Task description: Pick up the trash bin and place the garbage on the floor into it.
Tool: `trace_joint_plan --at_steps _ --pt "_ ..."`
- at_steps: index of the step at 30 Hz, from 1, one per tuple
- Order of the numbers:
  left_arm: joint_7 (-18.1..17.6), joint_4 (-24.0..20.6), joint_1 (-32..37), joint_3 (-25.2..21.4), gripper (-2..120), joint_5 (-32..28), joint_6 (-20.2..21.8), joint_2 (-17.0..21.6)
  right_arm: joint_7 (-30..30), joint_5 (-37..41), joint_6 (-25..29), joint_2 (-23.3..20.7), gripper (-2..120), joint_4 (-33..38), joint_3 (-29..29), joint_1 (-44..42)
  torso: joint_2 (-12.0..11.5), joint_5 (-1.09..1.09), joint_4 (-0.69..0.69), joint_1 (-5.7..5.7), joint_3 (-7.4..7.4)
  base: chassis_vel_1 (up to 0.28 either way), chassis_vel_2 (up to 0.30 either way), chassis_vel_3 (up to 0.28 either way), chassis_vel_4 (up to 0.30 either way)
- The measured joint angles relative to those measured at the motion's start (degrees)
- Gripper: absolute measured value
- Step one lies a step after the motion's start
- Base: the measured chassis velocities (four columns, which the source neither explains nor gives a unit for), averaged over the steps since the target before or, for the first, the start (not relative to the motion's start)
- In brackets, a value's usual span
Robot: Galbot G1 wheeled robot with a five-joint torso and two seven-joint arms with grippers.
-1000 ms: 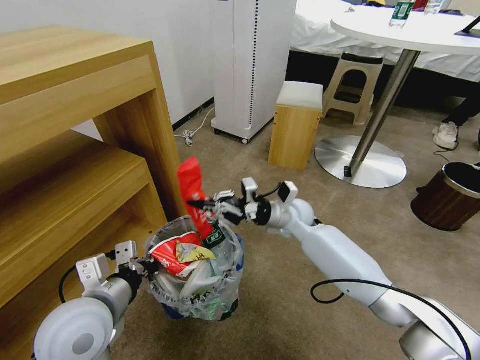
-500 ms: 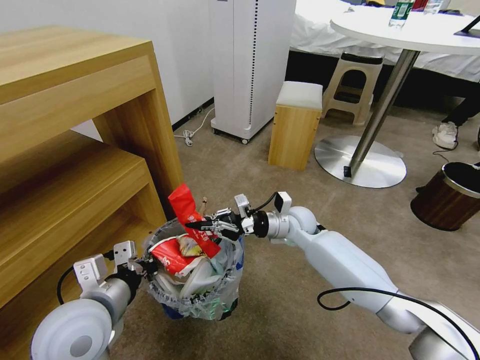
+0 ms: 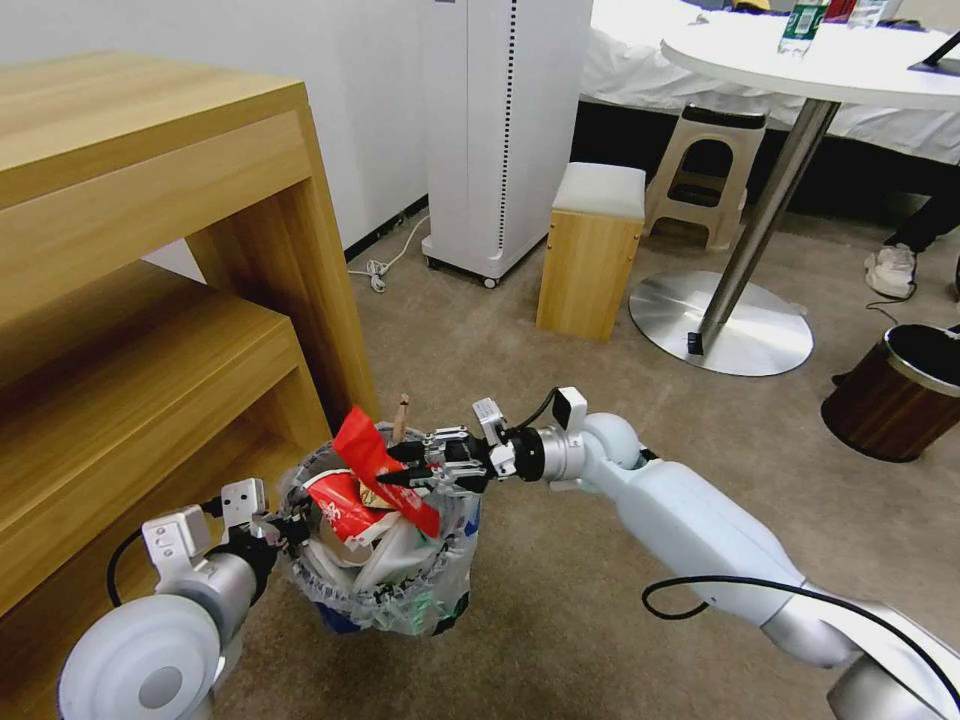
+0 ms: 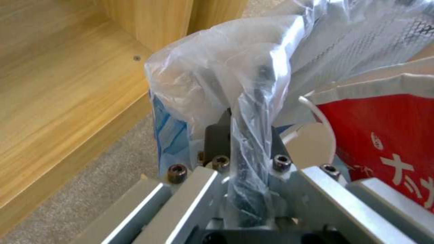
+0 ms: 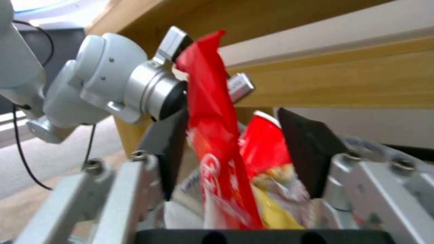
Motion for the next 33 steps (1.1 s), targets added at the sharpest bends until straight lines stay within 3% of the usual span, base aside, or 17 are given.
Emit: trace_joint_plan --at_steps 6,7,10,12,13,14,17,18,19,20,21,22,25,27,33 --pt "0.1 0.3 0.0 -0.3 1 0.1 -0.1 0.2 1.8 0.0 0.2 -0.7 77 0.6 3.7 -0.2 0.0 0.00 0.00 0.00 0.00 0.000 0.000 0.000 0.000" --pt "0.2 0.6 -0.1 -0.6 1 0.3 -0.2 0.2 5.5 0.6 0.6 -1.3 85 1.6 5.3 -0.5 0.0 0.00 0.01 0.00 0.00 0.000 0.000 0.000 0.000" --pt "0.1 0.7 -0.2 -0.8 1 0.3 -0.3 0.3 7.9 0.9 0.8 -1.8 88 2.3 6.2 -0.8 0.0 0.00 0.01 0.00 0.00 0.000 0.000 0.000 0.000" --pt "-0.5 0.8 -0.1 -1.3 1 0.2 -0.6 0.6 17.5 1.7 2.6 -3.9 98 5.1 9.4 -2.1 0.0 0.01 0.00 0.00 0.00 0.000 0.000 0.000 0.000" --pt "-0.5 0.8 -0.1 -1.3 1 0.2 -0.6 0.6 17.5 1.7 2.6 -3.9 98 5.1 9.4 -2.1 0.0 0.01 0.00 0.00 0.00 0.000 0.000 0.000 0.000" --pt "-1.6 1.0 0.1 -1.4 1 0.0 -0.7 0.7 24.9 1.0 3.9 -5.7 100 7.6 12.4 -3.9 0.0 0.01 0.01 0.00 0.00 0.000 0.000 0.000 0.000" --pt "-2.5 1.3 0.1 -1.5 1 -0.2 -0.8 0.6 29.1 0.0 4.2 -6.9 100 9.7 15.3 -5.5 0.0 0.01 0.00 0.00 0.00 0.000 0.000 0.000 0.000" --pt "-3.7 1.7 -0.1 -1.8 1 -0.6 -1.0 0.1 33.0 -1.2 4.3 -8.1 100 12.8 19.3 -8.1 0.0 0.00 0.00 0.00 0.00 0.000 0.000 0.000 0.000" --pt "-3.7 1.7 -0.1 -1.8 1 -0.6 -1.0 0.1 33.0 -1.2 4.3 -8.1 100 12.8 19.3 -8.1 0.0 0.00 0.00 0.00 0.00 0.000 0.000 0.000 0.000" --pt "-4.9 1.8 -0.1 -2.5 1 -1.4 -1.1 -0.8 36.4 -3.8 4.2 -9.0 100 16.3 24.8 -11.9 0.0 0.02 0.00 0.00 0.00 0.000 0.000 0.000 0.000" --pt "-4.9 1.8 -0.1 -2.5 1 -1.4 -1.1 -0.8 36.4 -3.8 4.2 -9.0 100 16.3 24.8 -11.9 0.0 0.02 0.00 0.00 0.00 0.000 0.000 0.000 0.000" --pt "-5.8 1.7 0.2 -3.2 1 -1.9 -1.1 -1.7 38.0 -6.8 4.2 -9.3 100 18.7 29.3 -15.3 0.0 -0.01 0.00 0.00 -0.01 0.000 0.000 0.000 0.000" --pt "-6.9 1.5 0.7 -3.8 1 -2.4 -1.2 -2.8 40.2 -10.7 4.1 -9.4 100 21.1 34.3 -19.5 0.0 0.02 0.00 -0.01 -0.01 0.000 0.000 0.000 0.000" --pt "-7.9 2.1 1.1 -4.2 1 -2.5 -1.6 -4.7 44.0 -15.2 4.5 -8.7 100 24.1 42.0 -26.3 0.0 0.01 -0.02 -0.01 -0.01 0.000 0.000 0.000 0.000" --pt "-8.9 4.2 0.7 -5.1 1 -1.5 -2.5 -7.9 51.2 -18.7 5.5 -4.7 100 27.3 51.4 -33.5 0.0 0.01 0.00 -0.01 -0.01 0.000 0.000 0.000 0.000"
